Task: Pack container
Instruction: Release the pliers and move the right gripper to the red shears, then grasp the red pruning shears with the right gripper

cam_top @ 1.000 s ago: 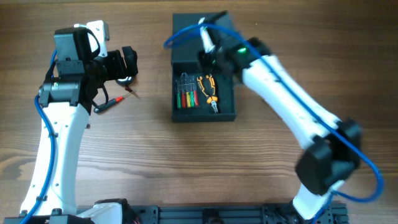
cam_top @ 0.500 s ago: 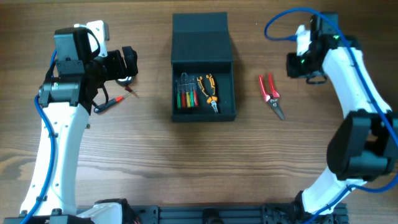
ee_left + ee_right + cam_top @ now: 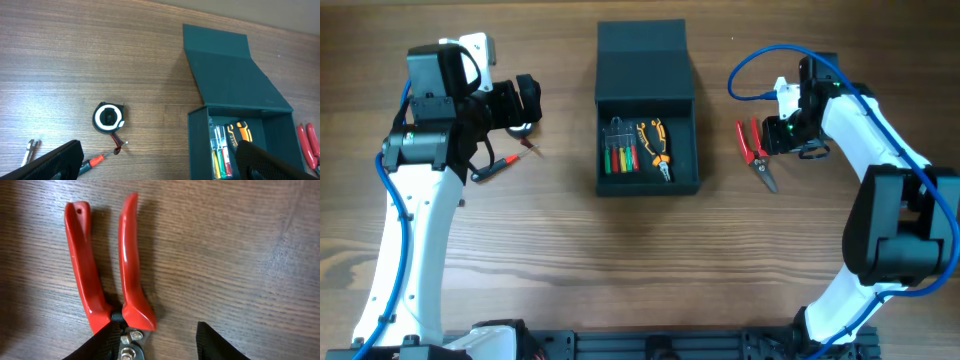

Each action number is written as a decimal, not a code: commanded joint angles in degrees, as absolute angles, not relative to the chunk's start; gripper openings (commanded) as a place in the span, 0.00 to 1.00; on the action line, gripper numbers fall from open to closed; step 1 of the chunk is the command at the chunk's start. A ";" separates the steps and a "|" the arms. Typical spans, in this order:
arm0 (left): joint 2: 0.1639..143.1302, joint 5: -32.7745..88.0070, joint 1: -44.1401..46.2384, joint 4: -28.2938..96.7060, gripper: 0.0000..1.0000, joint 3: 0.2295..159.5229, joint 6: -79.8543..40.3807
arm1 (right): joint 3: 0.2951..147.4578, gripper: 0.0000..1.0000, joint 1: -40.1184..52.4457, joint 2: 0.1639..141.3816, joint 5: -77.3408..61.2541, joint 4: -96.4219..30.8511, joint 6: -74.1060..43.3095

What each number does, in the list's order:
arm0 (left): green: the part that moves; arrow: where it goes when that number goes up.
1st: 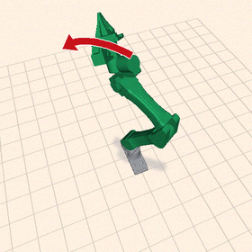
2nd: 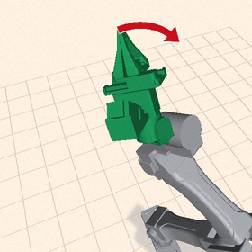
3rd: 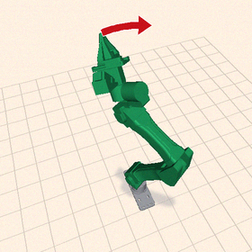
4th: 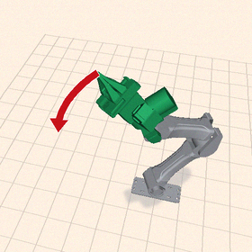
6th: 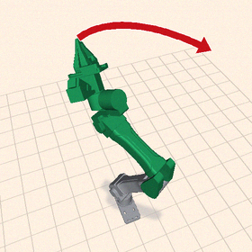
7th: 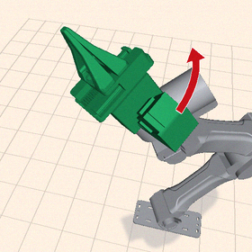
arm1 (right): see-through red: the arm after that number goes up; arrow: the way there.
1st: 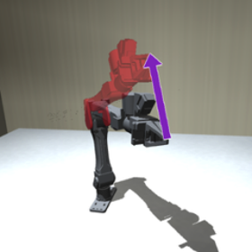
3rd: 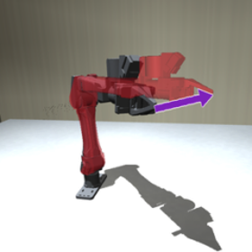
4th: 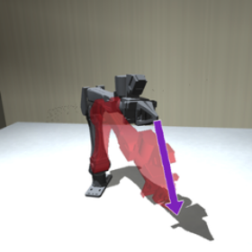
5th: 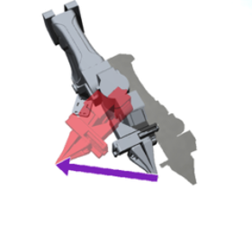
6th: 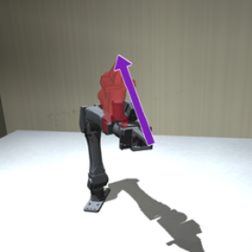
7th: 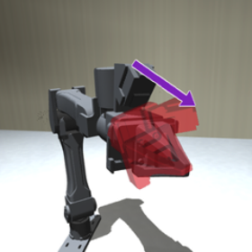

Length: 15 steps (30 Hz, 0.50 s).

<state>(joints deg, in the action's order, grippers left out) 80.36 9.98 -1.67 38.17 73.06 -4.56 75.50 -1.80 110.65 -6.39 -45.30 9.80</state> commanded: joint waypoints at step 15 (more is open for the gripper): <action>79.83 10.85 -2.04 38.00 1.00 73.93 -3.62 | 75.29 0.44 1.45 114.65 -3.90 -38.81 12.99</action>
<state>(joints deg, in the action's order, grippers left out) 80.36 9.98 -1.67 38.17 73.06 -4.56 75.50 1.37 111.04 -4.82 -38.85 12.36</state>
